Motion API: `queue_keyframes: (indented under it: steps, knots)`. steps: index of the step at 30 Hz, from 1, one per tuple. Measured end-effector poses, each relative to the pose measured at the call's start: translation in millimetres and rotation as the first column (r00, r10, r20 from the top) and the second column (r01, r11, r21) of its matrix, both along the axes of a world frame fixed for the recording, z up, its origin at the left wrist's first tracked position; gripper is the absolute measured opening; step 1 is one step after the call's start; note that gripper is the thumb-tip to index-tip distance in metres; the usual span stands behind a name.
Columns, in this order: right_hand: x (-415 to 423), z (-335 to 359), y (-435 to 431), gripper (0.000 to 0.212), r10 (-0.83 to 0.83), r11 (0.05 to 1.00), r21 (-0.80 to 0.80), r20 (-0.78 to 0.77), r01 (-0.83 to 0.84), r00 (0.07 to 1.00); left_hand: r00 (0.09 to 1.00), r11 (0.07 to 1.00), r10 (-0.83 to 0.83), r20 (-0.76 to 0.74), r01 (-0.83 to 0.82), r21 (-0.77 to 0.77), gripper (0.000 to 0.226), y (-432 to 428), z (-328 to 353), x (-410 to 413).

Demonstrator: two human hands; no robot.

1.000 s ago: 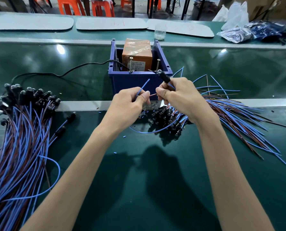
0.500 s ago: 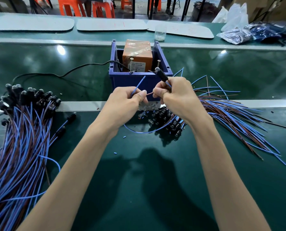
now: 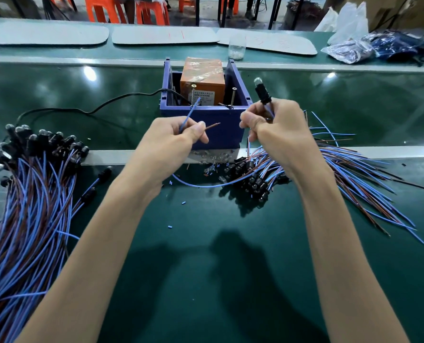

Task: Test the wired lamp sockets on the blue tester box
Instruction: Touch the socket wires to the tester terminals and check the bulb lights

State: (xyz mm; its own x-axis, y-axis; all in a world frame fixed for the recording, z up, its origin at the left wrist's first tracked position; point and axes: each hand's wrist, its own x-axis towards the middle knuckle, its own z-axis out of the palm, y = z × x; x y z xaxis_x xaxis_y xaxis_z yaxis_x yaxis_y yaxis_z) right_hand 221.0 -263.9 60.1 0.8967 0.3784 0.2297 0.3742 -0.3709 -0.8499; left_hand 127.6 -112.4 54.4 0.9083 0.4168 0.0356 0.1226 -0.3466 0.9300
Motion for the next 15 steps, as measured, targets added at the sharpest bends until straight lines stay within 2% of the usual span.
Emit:
queue_keyframes:
  steps: [5, 11, 15]
  knots:
    - [-2, -1, -7, 0.017, 0.119, 0.986, -0.105, -0.077, -0.127, 0.99, 0.995, 0.996, -0.08, -0.058, 0.082, 0.039, 0.034, 0, -6, 1]
    - [-5, 5, -10, 0.012, 0.123, 0.992, 0.011, -0.06, -0.123, 0.991, 0.985, 0.982, -0.116, -0.127, 0.133, 0.138, 0.033, -2, -13, 2]
    - [-11, 6, -5, 0.015, 0.209, 0.978, 0.0, -0.075, -0.21, 0.975, 0.974, 0.97, -0.143, -0.173, 0.174, 0.173, 0.033, -3, -16, 4]
